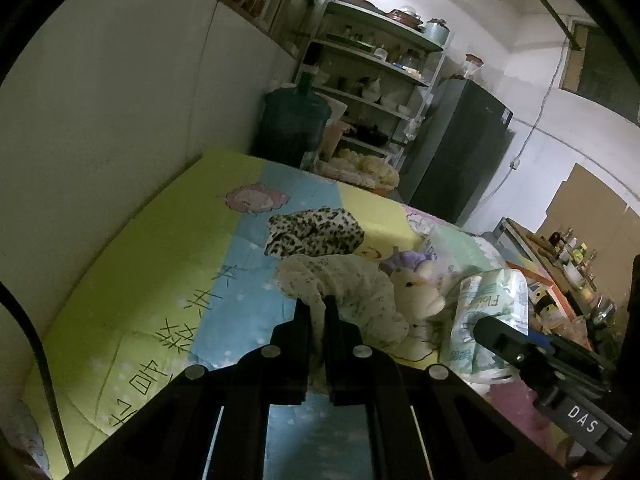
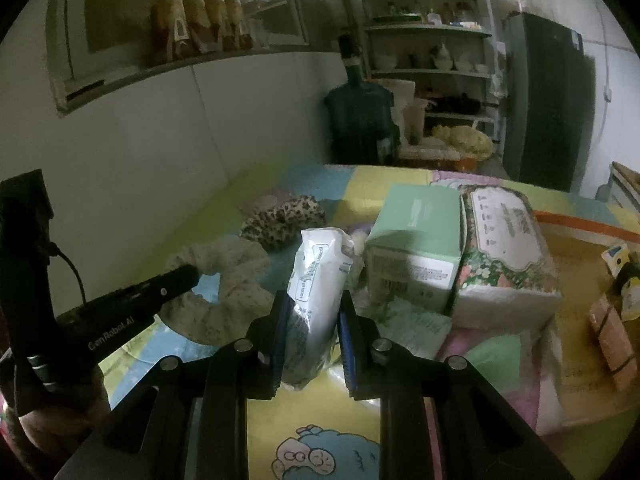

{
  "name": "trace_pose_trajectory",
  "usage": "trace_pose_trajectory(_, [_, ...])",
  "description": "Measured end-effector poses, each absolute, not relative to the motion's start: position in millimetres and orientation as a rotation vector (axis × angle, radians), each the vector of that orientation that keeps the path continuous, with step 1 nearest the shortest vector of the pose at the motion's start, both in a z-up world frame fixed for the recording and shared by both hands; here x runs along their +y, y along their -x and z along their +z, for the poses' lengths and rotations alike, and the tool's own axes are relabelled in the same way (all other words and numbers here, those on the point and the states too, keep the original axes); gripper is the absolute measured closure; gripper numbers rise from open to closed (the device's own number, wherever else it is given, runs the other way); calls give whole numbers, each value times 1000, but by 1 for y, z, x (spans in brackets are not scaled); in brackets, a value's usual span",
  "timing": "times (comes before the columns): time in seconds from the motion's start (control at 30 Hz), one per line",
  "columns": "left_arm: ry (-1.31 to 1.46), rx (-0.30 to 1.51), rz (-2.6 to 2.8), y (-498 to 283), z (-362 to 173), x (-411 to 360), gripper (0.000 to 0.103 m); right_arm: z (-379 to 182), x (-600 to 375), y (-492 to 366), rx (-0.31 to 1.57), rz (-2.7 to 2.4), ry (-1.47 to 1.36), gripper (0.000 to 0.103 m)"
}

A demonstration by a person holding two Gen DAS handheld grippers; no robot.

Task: Organize soft objects
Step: 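Grasp the white plastic packet with the right tool while the left tool holds the scrunchie, then carry the scrunchie and white packet over the cardboard box with both tools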

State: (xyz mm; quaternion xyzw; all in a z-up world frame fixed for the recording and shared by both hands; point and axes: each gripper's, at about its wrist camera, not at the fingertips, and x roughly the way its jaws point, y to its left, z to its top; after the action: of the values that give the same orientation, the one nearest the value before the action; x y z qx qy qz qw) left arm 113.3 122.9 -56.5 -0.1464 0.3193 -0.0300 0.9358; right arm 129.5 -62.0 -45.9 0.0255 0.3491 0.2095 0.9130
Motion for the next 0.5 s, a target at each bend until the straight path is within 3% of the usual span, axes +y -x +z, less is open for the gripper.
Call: trace_pose_trajectory(0.5, [258,602,-68,-104,-32,106,97,-28,-77,-110,658,435,-53,80])
